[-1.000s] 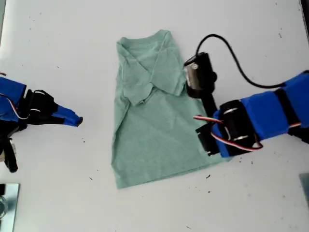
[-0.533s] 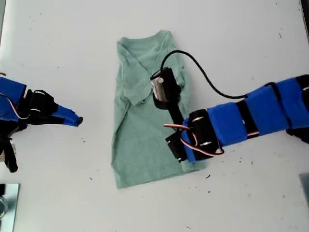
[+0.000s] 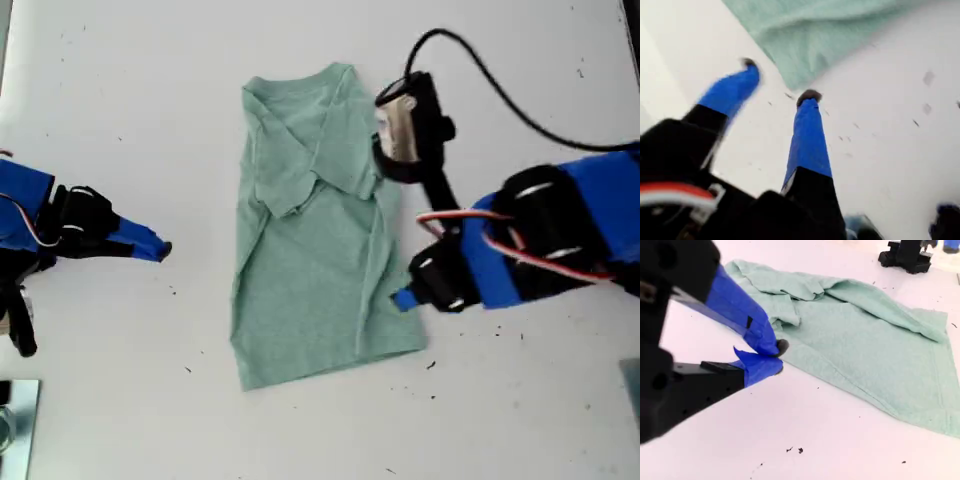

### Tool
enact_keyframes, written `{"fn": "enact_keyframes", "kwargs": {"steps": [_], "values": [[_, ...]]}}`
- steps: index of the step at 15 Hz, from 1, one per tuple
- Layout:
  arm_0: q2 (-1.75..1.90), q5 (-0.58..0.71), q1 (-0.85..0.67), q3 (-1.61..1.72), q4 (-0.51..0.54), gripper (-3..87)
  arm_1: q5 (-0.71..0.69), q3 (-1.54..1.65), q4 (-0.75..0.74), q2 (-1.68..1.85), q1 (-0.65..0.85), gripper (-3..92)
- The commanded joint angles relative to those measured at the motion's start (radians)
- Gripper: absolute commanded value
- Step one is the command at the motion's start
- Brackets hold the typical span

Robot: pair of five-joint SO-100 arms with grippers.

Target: Fold t shirt

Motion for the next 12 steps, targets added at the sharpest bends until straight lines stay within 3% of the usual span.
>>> {"fn": "enact_keyframes", "kwargs": {"steps": [1,3,6,9,12], "values": [[0.006,0.005,0.011,0.005,0.005,2.4,-0.052,0.529,-0.133,0.480,0.137,6.5],[0.006,0.005,0.008,0.008,0.005,5.9,-0.124,0.985,-0.299,0.848,0.239,2.5],[0.006,0.014,0.008,0.021,0.002,-0.1,-0.106,1.397,-0.379,1.066,0.314,2.5],[-0.020,0.005,0.009,-0.031,-0.002,-0.3,-0.094,1.549,-0.383,1.304,0.359,2.5],[-0.647,-0.075,0.084,-0.440,-0.002,-0.3,-0.074,1.572,-0.393,1.304,0.360,2.5]]}}
